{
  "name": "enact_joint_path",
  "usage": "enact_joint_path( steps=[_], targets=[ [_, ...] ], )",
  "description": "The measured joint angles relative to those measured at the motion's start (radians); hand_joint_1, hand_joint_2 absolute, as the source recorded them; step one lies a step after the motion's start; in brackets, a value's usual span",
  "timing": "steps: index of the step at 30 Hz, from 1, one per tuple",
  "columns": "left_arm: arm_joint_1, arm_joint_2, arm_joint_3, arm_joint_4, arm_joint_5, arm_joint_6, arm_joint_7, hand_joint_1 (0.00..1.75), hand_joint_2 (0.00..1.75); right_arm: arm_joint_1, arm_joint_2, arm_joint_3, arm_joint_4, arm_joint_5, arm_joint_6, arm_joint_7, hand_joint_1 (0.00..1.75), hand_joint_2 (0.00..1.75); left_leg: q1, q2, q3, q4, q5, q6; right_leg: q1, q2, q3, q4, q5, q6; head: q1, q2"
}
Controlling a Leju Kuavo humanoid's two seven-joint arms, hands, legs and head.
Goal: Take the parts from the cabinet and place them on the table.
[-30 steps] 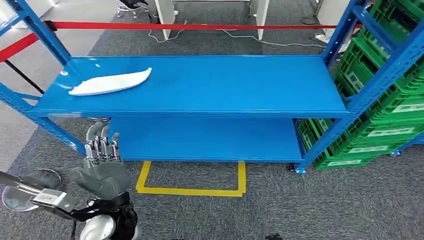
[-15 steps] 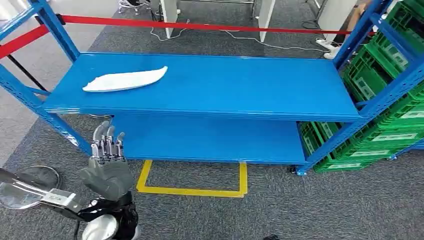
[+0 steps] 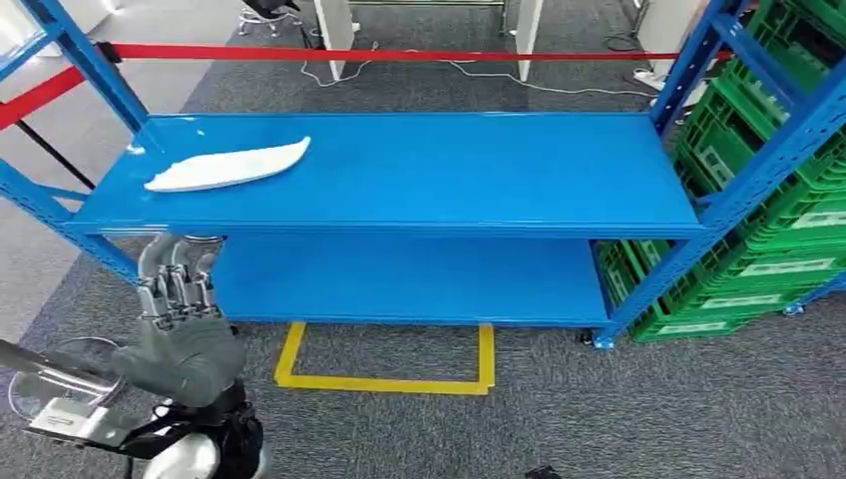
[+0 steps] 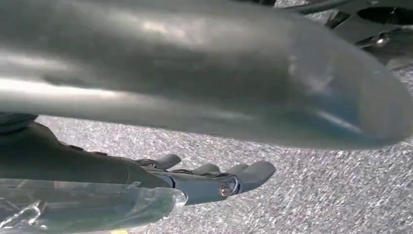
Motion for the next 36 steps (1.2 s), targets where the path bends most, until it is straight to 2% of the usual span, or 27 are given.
enact_joint_path(
  steps=[1,2,4,5,6,7,8,10,11,14,15,16,17,18,20,22,23,25,26,27,29,30,31,32,34,35,36],
  targets=[
    [0.000,0.001,0.000,-0.002,-0.002,-0.003,0.000,0.00,0.00,-0.001,0.000,0.000,0.000,0.001,0.000,0.000,0.00,0.00,0.000,0.000,0.006,-0.017,0.023,0.000,0.000,0.000,0.000,0.000,-0.001,0.000,-0.001,0.000],
    [0.000,0.001,0.000,-0.007,-0.009,-0.004,0.000,0.00,0.00,-0.002,0.000,0.000,0.000,0.002,0.000,0.000,0.00,0.00,0.001,0.000,0.036,-0.082,0.073,0.002,-0.001,0.002,0.002,0.000,-0.008,0.001,0.000,0.000],
    [-0.001,0.003,-0.002,-0.018,-0.024,0.023,0.000,0.00,0.00,-0.001,0.000,0.000,0.000,0.004,0.003,0.001,0.00,0.00,0.003,0.006,0.128,-0.253,0.147,0.006,-0.003,0.004,0.010,0.000,-0.013,0.008,0.000,0.000],
    [-0.004,0.004,-0.003,-0.022,-0.030,0.033,0.000,0.00,0.00,-0.002,0.000,0.000,0.000,0.005,0.003,0.002,0.00,0.00,-0.001,0.010,0.155,-0.309,0.130,0.007,0.006,0.004,0.010,0.003,-0.019,0.018,-0.003,0.000],
    [-0.005,0.005,-0.005,-0.025,-0.031,0.037,0.000,0.00,0.00,-0.002,0.000,0.000,0.000,0.005,0.003,0.003,0.00,0.00,0.000,0.005,0.156,-0.311,0.126,0.021,0.005,0.005,0.009,-0.002,-0.023,0.023,-0.003,0.000],
    [-0.005,0.006,-0.006,-0.027,-0.032,0.039,0.000,0.00,0.00,-0.003,0.000,0.000,0.000,0.005,0.003,0.003,0.00,0.00,-0.001,0.004,0.157,-0.316,0.125,0.027,0.005,0.005,0.010,-0.010,-0.025,0.026,-0.002,0.000],
    [-0.004,0.006,-0.006,-0.030,-0.032,0.042,0.000,0.00,0.00,-0.002,0.000,0.000,0.000,0.006,0.003,0.003,0.00,0.00,0.000,0.002,0.156,-0.320,0.124,0.037,0.004,0.004,0.024,0.004,-0.010,0.037,-0.005,0.000],
    [-0.002,0.007,-0.008,-0.033,-0.033,0.044,0.000,0.00,0.00,-0.001,0.000,0.000,0.000,0.008,0.004,0.003,0.00,0.00,0.002,-0.001,0.176,-0.321,0.116,0.052,0.002,0.003,0.023,0.007,-0.022,0.045,0.000,0.000],
    [-0.003,0.007,-0.010,-0.036,-0.034,0.047,0.000,0.00,0.00,-0.004,0.000,0.000,0.000,0.008,0.004,0.003,0.00,0.00,0.002,0.000,0.186,-0.321,0.111,0.058,0.002,0.003,0.008,0.042,-0.036,0.047,0.001,0.000],
    [-0.002,0.007,-0.011,-0.043,-0.031,0.073,0.000,0.00,0.00,-0.002,0.000,0.000,0.000,0.010,0.004,0.003,0.00,0.00,-0.002,0.002,0.211,-0.320,0.097,0.066,0.005,0.003,-0.132,0.262,-0.110,0.048,0.006,0.000],
    [-0.002,0.007,-0.011,-0.043,-0.029,0.080,0.000,0.00,0.00,0.003,0.000,0.000,0.000,0.011,0.003,0.003,0.00,0.00,-0.003,0.001,0.221,-0.320,0.092,0.067,0.005,0.003,-0.164,0.293,-0.132,0.047,0.005,0.000],
    [-0.001,0.006,-0.010,-0.045,-0.021,0.085,0.000,0.00,0.00,0.005,0.000,-0.001,0.000,0.011,0.003,0.003,0.00,0.00,-0.003,-0.004,0.233,-0.320,0.081,0.066,0.006,0.003,-0.179,0.286,-0.147,0.044,0.006,0.000],
    [0.001,0.006,-0.008,-0.046,-0.011,0.087,0.000,0.00,0.00,0.005,0.000,-0.001,0.000,0.011,0.001,0.003,0.00,0.00,-0.004,-0.007,0.248,-0.320,0.069,0.065,0.007,0.004,-0.179,0.246,-0.134,0.040,0.006,0.000],
    [0.002,0.004,-0.005,-0.047,-0.005,0.087,0.000,0.00,0.00,0.003,0.000,-0.002,0.000,0.011,0.000,0.003,0.00,0.00,-0.004,-0.008,0.264,-0.320,0.057,0.063,0.009,0.004,-0.168,0.184,-0.093,0.034,0.006,0.000],
    [0.004,-0.002,0.001,-0.049,0.001,0.086,0.000,0.00,0.00,0.005,0.000,-0.003,0.000,0.011,-0.001,0.003,0.00,0.00,-0.006,-0.009,0.290,-0.319,0.028,0.057,0.015,0.005,-0.146,0.038,0.090,0.017,0.007,0.000],
    [0.008,-0.005,0.004,-0.053,0.003,0.082,0.000,0.00,0.00,0.004,0.000,-0.004,0.000,0.012,0.000,0.003,0.00,0.00,-0.010,-0.013,0.298,-0.318,0.002,0.043,0.020,0.009,-0.136,0.039,0.104,0.012,0.005,0.000],
    [0.009,-0.008,0.005,-0.057,0.004,0.081,0.000,0.00,0.00,0.004,0.000,-0.004,0.000,0.012,0.000,0.003,0.00,0.00,-0.008,-0.012,0.309,-0.318,0.007,0.038,0.022,0.009,-0.136,0.035,0.098,0.006,0.004,0.000],
    [0.009,-0.011,0.006,-0.063,0.004,0.080,0.000,0.00,0.00,0.000,0.000,-0.005,0.000,0.012,-0.001,0.002,0.00,0.00,-0.008,-0.009,0.299,-0.297,0.016,0.026,0.014,0.010,-0.121,0.026,0.096,-0.001,0.004,0.000],
    [0.008,-0.011,0.006,-0.066,0.003,0.080,0.000,0.00,0.00,-0.002,0.000,-0.005,0.000,0.013,-0.002,0.002,0.00,0.00,-0.009,-0.004,0.274,-0.250,0.021,0.019,0.013,0.010,-0.114,0.021,0.092,-0.007,0.002,0.000],
    [0.007,-0.011,0.006,-0.066,0.003,0.080,0.000,0.00,0.00,-0.004,0.000,-0.005,0.000,0.012,-0.002,0.002,0.00,0.00,-0.007,-0.003,0.233,-0.186,0.004,0.014,0.012,0.009,-0.111,0.020,0.088,-0.012,0.001,0.000],
    [0.010,-0.011,0.008,-0.066,0.003,0.080,0.000,0.00,0.00,-0.006,0.000,-0.005,0.000,0.012,-0.001,0.002,0.00,0.00,-0.003,-0.003,0.135,-0.057,-0.079,0.005,0.010,0.008,-0.106,0.019,0.078,-0.014,0.001,0.000],
    [0.010,-0.011,0.009,-0.066,0.003,0.080,0.000,0.00,0.00,-0.005,0.000,-0.005,0.000,0.013,-0.001,0.002,0.00,0.00,-0.002,-0.002,0.099,-0.023,-0.099,0.002,0.009,0.008,-0.103,0.019,0.074,-0.013,0.001,0.000],
    [0.010,-0.011,0.011,-0.066,0.003,0.080,0.000,0.00,0.00,-0.004,0.000,-0.005,0.000,0.012,-0.001,0.002,0.00,0.00,-0.002,-0.002,0.084,-0.026,-0.084,0.001,0.008,0.009,-0.098,0.019,0.070,-0.013,0.001,0.000],
    [0.010,-0.011,0.012,-0.066,0.003,0.080,0.000,0.00,0.00,-0.003,0.000,-0.005,0.000,0.013,-0.001,0.002,0.00,0.00,0.000,-0.002,0.087,-0.064,-0.039,0.000,0.006,0.010,-0.092,0.019,0.067,-0.011,0.001,0.000],
    [0.010,-0.011,0.015,-0.066,0.003,0.080,0.000,0.00,0.00,-0.004,0.000,-0.005,0.000,0.013,-0.001,0.002,0.00,0.00,0.003,-0.001,0.133,-0.211,0.082,-0.003,0.001,0.013,-0.081,0.019,0.061,-0.004,0.001,0.000],
    [0.010,-0.011,0.015,-0.066,0.003,0.080,0.000,0.00,0.00,-0.004,0.000,-0.005,0.000,0.013,-0.001,0.002,0.00,0.00,0.006,0.000,0.151,-0.272,0.123,-0.006,0.002,0.014,-0.079,0.019,0.060,0.001,0.000,0.000],
    [0.009,-0.012,0.016,-0.066,0.003,0.080,0.000,0.00,0.00,-0.005,0.000,-0.005,0.000,0.012,-0.001,0.002,0.00,0.00,0.002,0.000,0.152,-0.301,0.097,0.003,0.006,0.015,-0.080,0.027,0.059,0.010,-0.002,0.000]
  ],
)
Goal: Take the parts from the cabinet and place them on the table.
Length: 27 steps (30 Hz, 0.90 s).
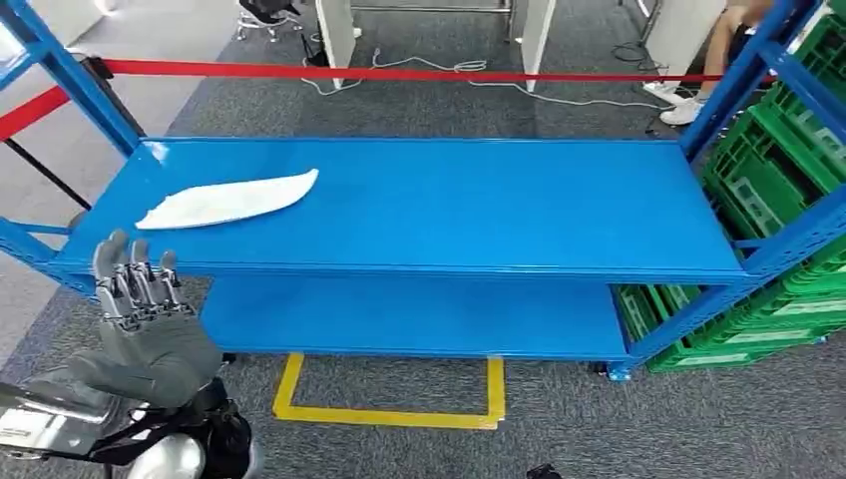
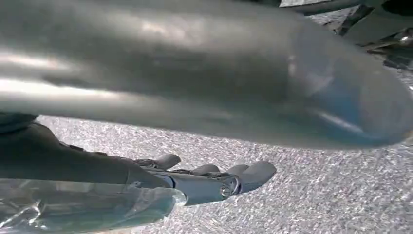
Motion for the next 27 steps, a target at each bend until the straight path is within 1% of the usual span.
enact_joint_path(
  steps=[1,2,3,4,5,6,7,8,9,10,11,12,13,14,15,16,17,18,19,20,21,22,23,24,25,26,27],
  targets=[
    [0.002,-0.001,0.002,0.000,0.000,0.000,0.000,0.00,0.00,0.000,0.000,0.000,0.000,0.000,0.000,0.000,0.00,0.00,0.000,-0.004,-0.001,0.006,0.012,0.015,0.000,-0.001,-0.003,-0.008,0.003,0.007,0.002,0.000],
    [0.003,-0.001,0.003,0.000,0.000,0.000,0.000,0.00,0.00,0.002,0.000,0.000,0.000,0.000,0.000,0.000,0.00,0.00,-0.002,-0.006,-0.002,0.007,0.022,0.023,0.000,-0.001,0.000,-0.012,0.003,0.013,0.001,0.000],
    [0.003,-0.002,0.006,0.000,0.000,0.000,0.000,0.00,0.00,0.003,0.000,0.000,0.000,0.000,0.000,0.000,0.00,0.00,-0.003,-0.006,-0.001,0.007,0.024,0.029,-0.001,-0.001,0.005,-0.017,0.006,0.020,0.001,0.000],
    [0.003,-0.002,0.006,0.000,0.000,0.000,0.000,0.00,0.00,0.003,0.000,0.000,0.000,0.000,0.000,0.000,0.00,0.00,0.002,-0.005,0.001,0.002,0.031,0.039,-0.001,-0.001,0.004,-0.015,0.006,0.025,0.000,0.000],
    [0.004,-0.005,0.008,0.000,0.000,0.000,0.000,0.00,0.00,0.004,0.000,-0.001,0.000,0.000,0.000,0.000,0.00,0.00,0.004,-0.005,0.001,0.002,0.033,0.043,-0.002,-0.004,-0.006,0.001,-0.012,0.029,0.003,0.000],
    [0.004,-0.007,0.008,0.000,-0.003,0.000,0.000,0.00,0.00,0.003,0.000,-0.001,0.000,0.000,0.000,0.000,0.00,0.00,0.004,-0.003,0.001,0.002,0.034,0.046,-0.002,-0.006,-0.025,0.052,-0.050,0.033,0.010,0.000],
    [0.003,-0.008,0.008,0.000,-0.005,0.000,0.000,0.00,0.00,0.003,0.000,-0.001,0.000,0.001,0.000,0.000,0.00,0.00,0.003,-0.002,0.001,0.002,0.034,0.048,-0.003,-0.007,-0.058,0.134,-0.095,0.036,0.011,0.000],
    [0.004,-0.007,0.008,0.000,-0.005,0.000,0.000,0.00,0.00,0.003,0.000,-0.001,0.000,0.001,0.000,0.000,0.00,0.00,0.002,-0.001,0.000,0.002,0.033,0.050,-0.002,-0.007,-0.093,0.220,-0.133,0.037,0.012,0.000],
    [0.004,-0.007,0.008,0.000,-0.006,0.000,0.000,0.00,0.00,0.004,0.000,-0.002,0.000,0.002,0.000,0.000,0.00,0.00,0.001,-0.001,0.000,0.002,0.033,0.050,-0.002,-0.007,-0.117,0.280,-0.155,0.038,0.012,0.000],
    [0.004,-0.007,0.008,0.000,-0.006,0.000,0.000,0.00,0.00,0.005,0.000,-0.002,0.000,0.002,0.001,0.000,0.00,0.00,0.001,-0.001,0.001,0.002,0.033,0.051,-0.002,-0.007,-0.121,0.296,-0.153,0.037,0.011,0.000],
    [0.004,-0.007,0.008,0.000,-0.006,0.001,0.000,0.00,0.00,0.005,0.000,-0.002,0.000,0.002,0.001,0.000,0.00,0.00,0.001,-0.002,0.002,0.002,0.032,0.051,-0.002,-0.007,-0.102,0.267,-0.131,0.035,0.012,0.000],
    [0.004,-0.007,0.008,0.000,-0.007,0.002,0.000,0.00,0.00,0.004,0.000,-0.002,0.000,0.002,0.001,0.000,0.00,0.00,0.001,-0.003,0.004,0.002,0.032,0.050,-0.002,-0.007,-0.064,0.197,-0.096,0.032,0.012,0.000],
    [0.004,-0.007,0.008,0.000,-0.007,0.002,0.000,0.00,0.00,0.003,0.000,-0.003,0.000,0.002,0.001,0.000,0.00,0.00,0.001,-0.004,0.007,0.003,0.030,0.047,-0.002,-0.007,-0.012,0.104,-0.057,0.030,0.012,0.000],
    [0.004,-0.007,0.008,0.000,-0.008,0.002,0.000,0.00,0.00,0.002,0.000,-0.003,0.000,0.003,0.001,-0.001,0.00,0.00,0.002,-0.005,0.011,0.003,0.027,0.042,-0.002,-0.007,0.040,0.008,-0.036,0.027,0.012,0.000],
    [0.004,-0.007,0.008,0.000,-0.008,0.003,0.000,0.00,0.00,-0.003,0.000,-0.003,0.000,0.003,0.001,-0.002,0.00,0.00,-0.004,-0.005,0.008,0.004,0.024,0.037,0.002,-0.006,0.056,-0.007,-0.054,0.024,0.011,0.000],
    [0.003,-0.007,0.007,0.000,-0.010,0.003,0.000,0.00,0.00,-0.004,0.000,-0.003,0.000,0.003,0.001,-0.002,0.00,0.00,-0.004,-0.005,0.007,0.005,0.025,0.033,0.002,-0.004,0.053,-0.008,-0.048,0.017,0.010,0.000],
    [0.003,-0.008,0.007,0.000,-0.011,0.003,0.000,0.00,0.00,-0.003,0.000,-0.003,0.000,0.003,0.001,-0.002,0.00,0.00,-0.002,-0.005,0.008,0.002,0.027,0.029,0.004,-0.003,0.051,-0.007,-0.050,0.014,0.010,0.000],
    [0.003,-0.008,0.007,0.000,-0.013,0.004,0.000,0.00,0.00,0.000,0.000,-0.003,0.000,0.003,0.001,-0.002,0.00,0.00,0.000,-0.005,0.010,-0.004,0.029,0.023,0.007,-0.003,0.050,-0.007,-0.050,0.008,0.010,0.000],
    [0.002,-0.008,0.007,-0.001,-0.013,0.007,0.000,0.00,0.00,0.000,0.000,-0.004,0.000,0.002,0.000,-0.002,0.00,0.00,0.000,-0.005,0.012,-0.005,0.026,0.016,0.003,-0.004,0.053,-0.014,-0.047,0.000,0.011,0.000],
    [0.003,-0.007,0.007,-0.001,-0.013,0.009,0.000,0.00,0.00,0.000,0.000,-0.004,0.000,0.001,0.000,-0.002,0.00,0.00,0.001,-0.003,0.010,0.004,0.016,0.010,-0.001,-0.004,0.056,-0.018,-0.044,-0.004,0.010,0.000],
    [0.001,-0.007,0.007,-0.002,-0.013,0.009,0.000,0.00,0.00,-0.001,0.000,-0.004,0.000,0.001,-0.001,-0.002,0.00,0.00,0.000,-0.001,-0.009,0.042,-0.013,0.005,-0.002,-0.005,0.056,-0.019,-0.044,-0.011,0.003,0.000],
    [0.001,-0.007,0.007,-0.002,-0.013,0.009,0.000,0.00,0.00,-0.003,0.000,-0.004,0.000,0.001,-0.002,-0.003,0.00,0.00,0.001,-0.001,-0.045,0.116,-0.053,0.002,-0.003,-0.006,0.056,-0.019,-0.045,-0.013,0.003,0.000],
    [0.001,-0.007,0.007,-0.002,-0.013,0.006,0.000,0.00,0.00,-0.003,0.000,-0.004,0.000,0.001,-0.002,-0.003,0.00,0.00,0.002,-0.001,-0.089,0.202,-0.091,-0.001,-0.003,-0.006,0.055,-0.020,-0.049,-0.014,0.003,0.000],
    [0.001,-0.006,0.007,-0.002,-0.013,0.001,0.000,0.00,0.00,-0.002,0.000,-0.004,0.000,0.002,-0.002,-0.003,0.00,0.00,0.001,-0.001,-0.131,0.278,-0.108,-0.002,-0.002,-0.004,0.056,-0.021,-0.065,-0.024,0.003,0.000],
    [0.002,-0.005,0.007,-0.002,-0.011,-0.007,0.000,0.00,0.00,0.000,0.000,-0.005,0.000,0.002,-0.002,-0.003,0.00,0.00,0.002,-0.001,-0.154,0.310,-0.103,-0.002,-0.002,-0.004,0.059,-0.021,-0.067,-0.023,0.003,0.000],
    [0.002,-0.003,0.007,-0.002,-0.009,-0.016,0.000,0.00,0.00,0.001,0.000,-0.005,0.000,0.002,-0.002,-0.003,0.00,0.00,0.002,0.000,-0.151,0.299,-0.077,-0.001,-0.002,-0.005,0.066,-0.021,-0.071,-0.022,0.003,0.000],
    [0.002,-0.002,0.007,-0.002,-0.006,-0.024,0.000,0.00,0.00,0.002,0.000,-0.005,0.000,0.005,-0.002,-0.003,0.00,0.00,0.002,0.000,-0.128,0.247,-0.032,0.002,-0.002,-0.005,0.074,-0.021,-0.075,-0.020,0.003,0.000]
  ],
)
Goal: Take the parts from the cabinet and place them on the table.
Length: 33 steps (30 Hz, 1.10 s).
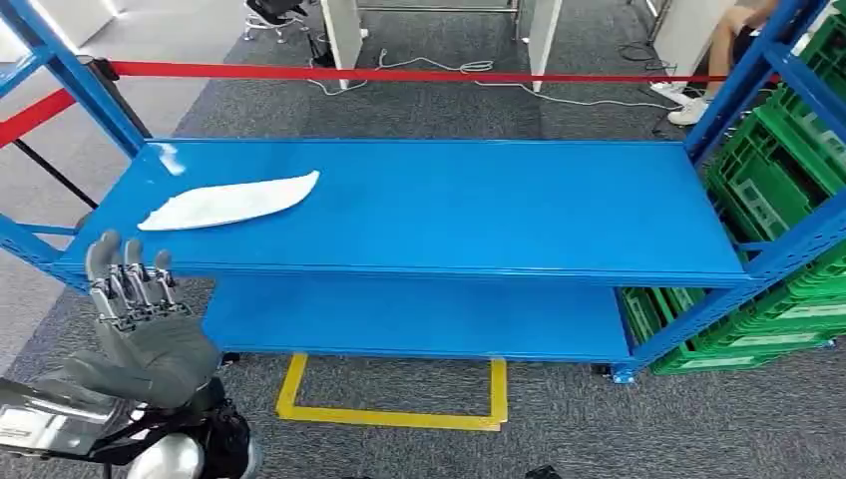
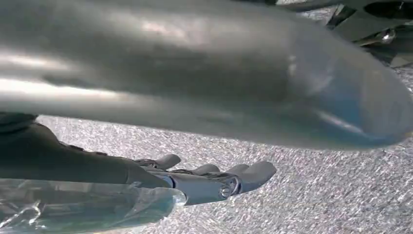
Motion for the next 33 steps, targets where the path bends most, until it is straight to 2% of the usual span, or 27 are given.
enact_joint_path(
  steps=[2,3,4,5,7,8,9,11,12,13,14,15,17,18,19,22,23,24,25,27,28,29,30,31,32,33],
  targets=[
    [0.000,0.000,0.000,0.000,0.011,-0.015,0.000,0.00,0.00,0.000,0.000,-0.001,0.000,0.000,0.002,0.002,0.00,0.00,0.000,0.002,0.081,-0.167,0.096,0.003,-0.002,-0.001,0.020,0.002,0.003,0.012,0.000,0.000],
    [-0.001,-0.001,0.000,0.000,0.014,-0.018,0.000,0.00,0.00,0.000,0.000,-0.003,0.000,0.000,0.002,0.004,0.00,0.00,-0.001,0.004,0.098,-0.213,0.105,0.003,0.006,0.001,0.021,0.007,-0.001,0.018,-0.004,0.000],
    [-0.001,-0.003,0.001,0.000,0.013,-0.018,0.000,0.00,0.00,-0.002,0.000,-0.004,0.000,0.001,0.001,0.006,0.00,0.00,0.001,0.003,0.110,-0.246,0.087,0.013,0.008,0.004,0.012,0.011,-0.002,0.024,-0.008,0.000],
    [0.000,-0.005,0.002,0.000,0.013,-0.016,0.000,0.00,0.00,-0.002,0.000,-0.005,0.000,0.002,0.001,0.009,0.00,0.00,0.000,0.002,0.103,-0.238,0.087,0.017,0.008,0.003,0.009,0.005,0.001,0.028,-0.001,0.000],
    [0.000,-0.007,0.004,-0.002,0.013,-0.013,0.000,0.00,0.00,-0.002,0.000,-0.006,0.000,0.005,0.001,0.012,0.00,0.00,0.001,-0.001,0.103,-0.241,0.085,0.028,0.007,0.000,0.015,-0.001,-0.002,0.038,-0.001,0.000],
    [0.000,-0.009,0.003,-0.004,0.013,-0.013,0.000,0.00,0.00,-0.001,0.000,-0.007,0.000,0.005,0.001,0.013,0.00,0.00,0.006,0.000,0.109,-0.245,0.084,0.034,0.007,-0.001,0.010,0.003,-0.011,0.045,-0.002,0.000],
    [0.000,-0.013,0.003,-0.006,0.013,-0.013,0.000,0.00,0.00,-0.001,0.000,-0.008,0.000,0.006,0.001,0.013,0.00,0.00,0.006,0.001,0.113,-0.245,0.081,0.040,0.007,-0.002,0.000,0.037,-0.032,0.049,0.003,0.000],
    [-0.001,-0.016,0.004,-0.007,0.018,-0.015,0.000,0.00,0.00,-0.002,0.000,-0.013,0.000,0.006,0.001,0.013,0.00,0.00,0.003,0.003,0.116,-0.245,0.076,0.047,0.006,-0.002,-0.078,0.192,-0.101,0.051,0.006,0.000],
    [0.000,-0.016,0.005,-0.007,0.022,-0.015,0.000,0.00,0.00,-0.001,0.000,-0.014,0.000,0.007,0.001,0.013,0.00,0.00,0.002,0.003,0.117,-0.244,0.074,0.050,0.007,-0.002,-0.120,0.269,-0.126,0.052,0.007,0.000],
    [0.000,-0.017,0.006,-0.007,0.023,-0.015,0.000,0.00,0.00,0.000,0.000,-0.014,0.000,0.008,0.001,0.013,0.00,0.00,0.001,0.003,0.119,-0.244,0.072,0.052,0.006,-0.002,-0.152,0.319,-0.134,0.052,0.006,0.000],
    [0.000,-0.018,0.007,-0.007,0.023,-0.016,0.000,0.00,0.00,0.001,0.000,-0.015,0.000,0.008,0.001,0.013,0.00,0.00,0.001,0.001,0.123,-0.244,0.070,0.052,0.007,-0.002,-0.158,0.316,-0.115,0.051,0.007,0.000],
    [0.000,-0.018,0.007,-0.007,0.023,-0.017,0.000,0.00,0.00,0.001,0.000,-0.016,0.000,0.008,0.001,0.013,0.00,0.00,0.001,-0.002,0.129,-0.244,0.066,0.051,0.007,-0.002,-0.139,0.266,-0.073,0.049,0.007,0.000],
    [0.000,-0.019,0.008,-0.007,0.023,-0.020,0.000,0.00,0.00,0.000,0.000,-0.018,0.000,0.008,0.001,0.013,0.00,0.00,0.002,-0.004,0.146,-0.244,0.055,0.043,0.005,-0.003,-0.058,0.085,0.030,0.046,0.007,0.000],
    [0.000,-0.021,0.009,-0.007,0.023,-0.022,0.000,0.00,0.00,0.000,0.000,-0.019,0.000,0.008,0.001,0.013,0.00,0.00,0.001,-0.004,0.150,-0.244,0.050,0.037,0.005,-0.002,-0.032,0.034,0.033,0.046,0.008,0.000],
    [0.000,-0.022,0.009,-0.008,0.023,-0.026,0.000,0.00,0.00,-0.002,0.000,-0.020,0.000,0.008,0.002,0.013,0.00,0.00,-0.005,-0.006,0.147,-0.238,0.046,0.031,0.007,0.001,-0.020,0.012,0.025,0.041,0.009,0.000],
    [0.000,-0.024,0.011,-0.008,0.022,-0.030,0.000,0.00,0.00,-0.001,0.000,-0.021,0.000,0.009,0.002,0.014,0.00,0.00,-0.002,-0.005,0.148,-0.248,0.051,0.019,0.011,0.003,-0.027,0.019,0.025,0.024,0.005,0.000],
    [0.000,-0.024,0.012,-0.008,0.021,-0.031,0.000,0.00,0.00,-0.002,0.000,-0.021,0.000,0.009,0.002,0.014,0.00,0.00,-0.002,-0.005,0.148,-0.247,0.044,0.013,0.004,0.002,-0.022,0.012,0.027,0.015,0.005,0.000],
    [0.000,-0.024,0.013,-0.009,0.021,-0.031,0.000,0.00,0.00,-0.002,0.000,-0.021,0.000,0.009,0.002,0.014,0.00,0.00,-0.003,-0.001,0.140,-0.227,0.029,0.007,0.003,0.002,-0.020,0.010,0.027,0.011,0.002,0.000],
    [-0.001,-0.024,0.013,-0.009,0.020,-0.031,0.000,0.00,0.00,-0.003,0.000,-0.021,0.000,0.009,0.002,0.014,0.00,0.00,-0.003,0.000,0.113,-0.173,-0.003,0.003,0.002,0.000,-0.019,0.008,0.027,0.006,-0.002,0.000],
    [0.000,-0.024,0.013,-0.009,0.020,-0.031,0.000,0.00,0.00,-0.003,0.000,-0.021,0.000,0.009,0.002,0.014,0.00,0.00,-0.002,0.000,0.023,0.000,-0.078,-0.003,0.002,-0.002,-0.020,0.009,0.025,0.003,-0.001,0.000],
    [0.001,-0.024,0.014,-0.009,0.020,-0.031,0.000,0.00,0.00,-0.002,0.000,-0.022,0.000,0.009,0.002,0.014,0.00,0.00,-0.002,0.000,-0.013,0.062,-0.091,-0.003,0.002,-0.003,-0.019,0.009,0.025,0.002,-0.001,0.000],
    [0.001,-0.024,0.016,-0.009,0.020,-0.031,0.000,0.00,0.00,-0.002,0.000,-0.022,0.000,0.009,0.002,0.014,0.00,0.00,-0.002,0.000,-0.023,0.071,-0.076,-0.003,0.002,-0.002,-0.019,0.009,0.025,0.002,0.000,0.000],
    [0.001,-0.024,0.017,-0.009,0.020,-0.031,0.000,0.00,0.00,-0.002,0.000,-0.022,0.000,0.009,0.002,0.014,0.00,0.00,-0.002,0.000,-0.013,0.038,-0.041,-0.001,0.002,-0.001,-0.018,0.009,0.023,0.002,-0.001,0.000],
    [0.001,-0.024,0.018,-0.009,0.019,-0.031,0.000,0.00,0.00,-0.003,0.000,-0.022,0.000,0.010,0.002,0.014,0.00,0.00,-0.002,0.000,0.016,-0.028,0.007,0.002,0.002,0.000,-0.015,0.009,0.022,0.002,0.000,0.000],
    [0.001,-0.024,0.019,-0.010,0.018,-0.035,0.000,0.00,0.00,-0.003,0.000,-0.022,0.000,0.011,0.002,0.013,0.00,0.00,-0.002,0.001,0.059,-0.118,0.055,0.006,0.002,0.004,-0.012,0.008,0.011,0.004,-0.001,0.000],
    [0.001,-0.024,0.020,-0.013,0.018,-0.043,0.000,0.00,0.00,-0.003,0.000,-0.022,0.000,0.013,0.002,0.013,0.00,0.00,-0.003,0.005,0.101,-0.196,0.078,0.014,0.002,0.004,-0.007,0.008,0.009,0.009,-0.001,0.000]
  ],
)
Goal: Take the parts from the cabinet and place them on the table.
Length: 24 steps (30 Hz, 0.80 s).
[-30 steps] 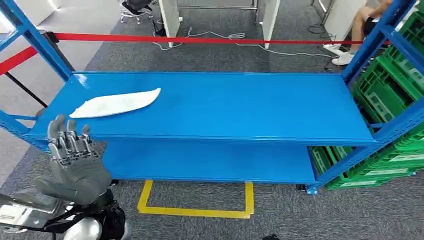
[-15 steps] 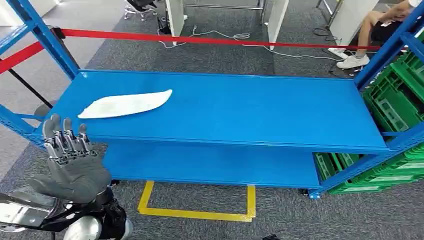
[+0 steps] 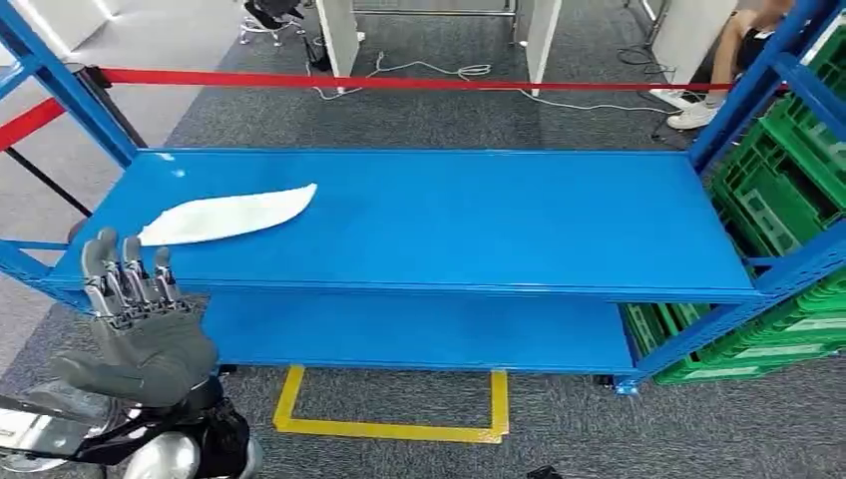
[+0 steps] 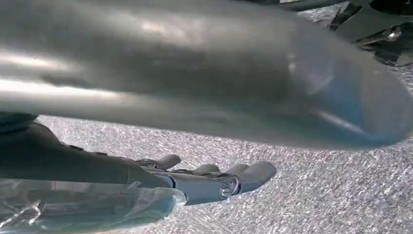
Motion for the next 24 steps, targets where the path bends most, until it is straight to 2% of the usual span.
enact_joint_path(
  steps=[1,2,3,4,5,6,7,10,11,12,13,15,16,17,18,20,21,22,24],
  targets=[
    [-0.002,-0.001,0.000,-0.004,0.002,-0.009,0.000,0.00,0.00,0.000,0.000,0.000,0.000,0.000,0.000,-0.001,0.00,0.00,-0.003,0.003,0.024,-0.061,-0.020,0.004,0.010,0.000,-0.001,0.007,-0.010,0.009,-0.003,0.000],
    [-0.001,-0.001,0.000,-0.005,0.006,-0.015,0.000,0.00,0.00,0.000,0.000,0.000,0.000,0.000,0.000,-0.001,0.00,0.00,-0.002,0.002,0.025,-0.058,-0.028,0.007,0.008,-0.001,-0.001,-0.008,-0.021,0.014,0.002,0.000],
    [-0.001,-0.002,0.001,-0.007,0.006,-0.019,0.000,0.00,0.00,0.000,0.000,0.000,0.000,0.001,0.000,-0.002,0.00,0.00,-0.003,-0.001,0.029,-0.068,-0.029,0.012,0.007,-0.001,0.013,-0.016,-0.018,0.020,-0.001,0.000],
    [0.000,-0.003,0.003,-0.007,0.008,-0.022,0.000,0.00,0.00,0.001,0.000,0.000,0.000,0.000,0.000,-0.002,0.00,0.00,-0.002,-0.003,0.033,-0.075,-0.030,0.019,0.007,-0.002,0.025,-0.003,0.003,0.030,0.001,0.000],
    [0.002,-0.003,0.004,-0.007,0.010,-0.023,0.000,0.00,0.00,0.000,0.000,0.000,0.000,0.001,0.000,-0.002,0.00,0.00,0.000,-0.004,0.049,-0.074,-0.022,0.028,0.005,-0.004,0.031,-0.009,-0.006,0.034,0.003,0.000],
    [0.005,-0.006,0.007,-0.007,0.011,-0.024,0.000,0.00,0.00,0.000,0.000,-0.001,0.000,0.001,0.000,-0.002,0.00,0.00,0.002,-0.002,0.063,-0.074,-0.016,0.032,0.004,-0.005,0.031,0.003,-0.020,0.039,0.004,0.000],
    [0.004,-0.007,0.006,-0.007,0.011,-0.026,0.000,0.00,0.00,-0.002,0.000,-0.001,0.000,0.001,0.000,-0.002,0.00,0.00,0.002,-0.001,0.072,-0.074,-0.019,0.036,0.005,-0.006,0.013,0.046,-0.047,0.042,0.005,0.000],
    [0.005,-0.008,0.010,-0.007,0.016,-0.033,0.000,0.00,0.00,-0.003,0.000,-0.001,0.000,0.001,0.000,-0.002,0.00,0.00,0.002,0.000,0.083,-0.074,-0.035,0.042,0.004,-0.006,-0.120,0.257,-0.131,0.048,0.010,0.000],
    [0.006,-0.009,0.012,-0.007,0.016,-0.035,0.000,0.00,0.00,0.000,0.000,-0.001,0.000,0.001,0.000,-0.002,0.00,0.00,0.002,-0.002,0.090,-0.074,-0.043,0.042,0.003,-0.006,-0.148,0.279,-0.132,0.050,0.010,0.000],
    [0.007,-0.010,0.014,-0.007,0.015,-0.035,0.000,0.00,0.00,0.002,0.000,-0.002,0.000,0.001,0.000,-0.002,0.00,0.00,0.003,-0.006,0.100,-0.074,-0.052,0.040,0.002,-0.007,-0.152,0.256,-0.104,0.051,0.010,0.000],
    [0.008,-0.011,0.016,-0.007,0.014,-0.036,0.000,0.00,0.00,0.003,0.000,-0.002,0.000,0.001,0.000,-0.002,0.00,0.00,0.004,-0.007,0.114,-0.074,-0.063,0.037,0.001,-0.007,-0.138,0.194,-0.055,0.051,0.010,0.000],
    [0.008,-0.014,0.017,-0.007,0.012,-0.035,0.000,0.00,0.00,0.005,0.000,-0.002,0.000,0.002,-0.001,-0.002,0.00,0.00,0.006,-0.007,0.147,-0.074,-0.090,0.027,-0.001,-0.007,-0.090,0.032,0.068,0.046,0.011,0.000],
    [0.009,-0.014,0.018,-0.007,0.010,-0.035,0.000,0.00,0.00,0.007,0.000,-0.003,0.002,0.002,0.000,-0.002,0.00,0.00,0.003,-0.006,0.159,-0.069,-0.101,0.019,0.003,-0.010,-0.094,0.023,0.074,0.039,0.011,0.000],
    [0.009,-0.014,0.020,-0.006,0.010,-0.035,0.000,0.00,0.00,0.005,0.000,-0.005,0.002,0.002,0.000,-0.002,0.00,0.00,0.001,-0.008,0.152,-0.068,-0.106,0.013,0.004,-0.010,-0.088,0.025,0.048,0.022,0.011,0.000],
    [0.009,-0.014,0.021,-0.006,0.009,-0.034,0.000,0.00,0.00,0.003,0.000,-0.005,0.002,0.002,0.000,-0.002,0.00,0.00,0.002,-0.007,0.151,-0.069,-0.113,0.006,0.006,-0.007,-0.087,0.031,0.071,0.015,0.009,0.000],
    [0.009,-0.014,0.023,-0.006,0.006,-0.034,0.000,0.00,0.00,0.004,0.000,-0.006,0.002,0.002,-0.001,0.000,0.00,0.00,0.002,-0.006,0.159,-0.073,-0.112,0.000,0.006,-0.006,-0.082,0.031,0.064,0.006,0.011,0.000],
    [0.009,-0.014,0.024,-0.007,0.006,-0.034,0.000,0.00,0.00,0.004,0.000,-0.007,0.002,0.002,-0.002,0.000,0.00,0.00,0.003,-0.004,0.144,-0.042,-0.106,-0.006,0.001,-0.006,-0.074,0.022,0.062,0.002,0.010,0.000],
    [0.008,-0.014,0.025,-0.007,0.005,-0.033,0.000,0.00,0.00,0.003,0.000,-0.007,0.002,0.002,-0.002,0.000,0.00,0.00,0.002,-0.003,0.109,0.015,-0.112,-0.011,0.000,-0.006,-0.067,0.017,0.059,-0.003,0.008,0.000],
    [0.008,-0.014,0.027,-0.006,0.005,-0.030,0.000,0.00,0.00,-0.002,0.000,-0.008,0.002,0.002,-0.002,0.000,0.00,0.00,0.003,-0.003,0.015,0.151,-0.174,-0.018,0.000,-0.007,-0.064,0.016,0.052,-0.011,0.008,0.000]
  ],
)
